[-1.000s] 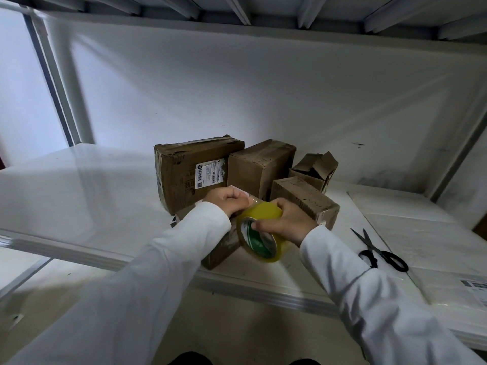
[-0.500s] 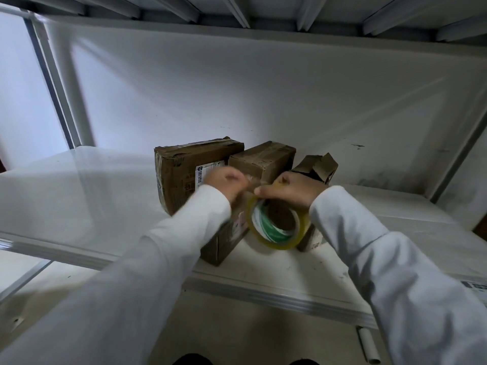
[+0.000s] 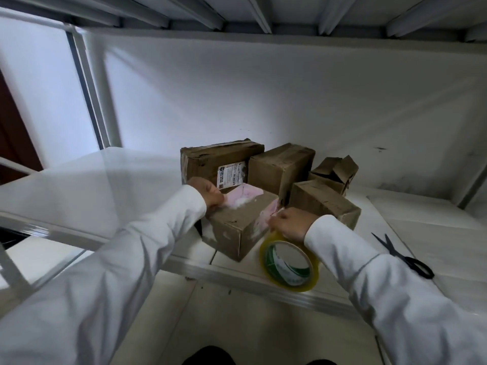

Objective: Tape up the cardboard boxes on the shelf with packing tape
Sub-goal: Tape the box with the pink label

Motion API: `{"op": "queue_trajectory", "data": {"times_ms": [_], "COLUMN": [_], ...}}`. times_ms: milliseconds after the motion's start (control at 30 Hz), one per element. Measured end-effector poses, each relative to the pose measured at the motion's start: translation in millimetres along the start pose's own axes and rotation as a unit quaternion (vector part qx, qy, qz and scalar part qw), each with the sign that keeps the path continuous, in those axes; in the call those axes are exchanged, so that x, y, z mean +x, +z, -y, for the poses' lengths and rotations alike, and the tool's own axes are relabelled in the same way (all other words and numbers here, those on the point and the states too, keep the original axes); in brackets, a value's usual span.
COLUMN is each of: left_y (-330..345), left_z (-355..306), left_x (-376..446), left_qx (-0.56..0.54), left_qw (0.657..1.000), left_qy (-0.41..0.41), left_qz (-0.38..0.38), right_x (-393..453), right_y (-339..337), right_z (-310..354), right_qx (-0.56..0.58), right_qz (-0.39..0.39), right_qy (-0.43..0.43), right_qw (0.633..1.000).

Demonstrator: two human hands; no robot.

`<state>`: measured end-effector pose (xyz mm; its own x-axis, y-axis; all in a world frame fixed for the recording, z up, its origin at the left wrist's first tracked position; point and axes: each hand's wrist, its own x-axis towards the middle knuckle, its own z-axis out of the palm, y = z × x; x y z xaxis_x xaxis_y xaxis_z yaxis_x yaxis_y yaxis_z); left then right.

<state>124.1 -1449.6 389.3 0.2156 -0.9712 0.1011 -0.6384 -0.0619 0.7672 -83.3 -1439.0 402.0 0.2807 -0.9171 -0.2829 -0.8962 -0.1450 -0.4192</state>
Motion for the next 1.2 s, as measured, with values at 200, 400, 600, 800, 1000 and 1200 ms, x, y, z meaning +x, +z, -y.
{"op": "queue_trajectory", "data": {"times_ms": [200,400,600,800,1000,1200], "left_y": [10,11,11,17,59,42], "left_z": [15,16,25,-1,-7,20], "left_x": [5,2,5,12,18,45], "left_qx": [0.093,0.303,0.453,0.377,0.34,0.417], "left_qw": [0.996,0.952,0.889,0.911,0.916,0.903], "left_qy": [-0.012,0.033,0.033,0.157,0.118,0.027], "left_qz": [0.0,-0.003,-0.067,-0.064,0.178,0.102], "right_x": [9,6,26,41,49,37], "right_y": [12,8,22,28,31,22], "right_z": [6,19,23,24,23,27], "right_qx": [-0.081,-0.09,-0.063,-0.091,-0.078,-0.07], "right_qz": [0.004,0.036,0.032,0.029,0.048,0.062], "right_qy": [0.006,0.002,-0.009,-0.046,-0.05,-0.052], "right_qw": [0.997,0.995,0.997,0.994,0.995,0.994]}}
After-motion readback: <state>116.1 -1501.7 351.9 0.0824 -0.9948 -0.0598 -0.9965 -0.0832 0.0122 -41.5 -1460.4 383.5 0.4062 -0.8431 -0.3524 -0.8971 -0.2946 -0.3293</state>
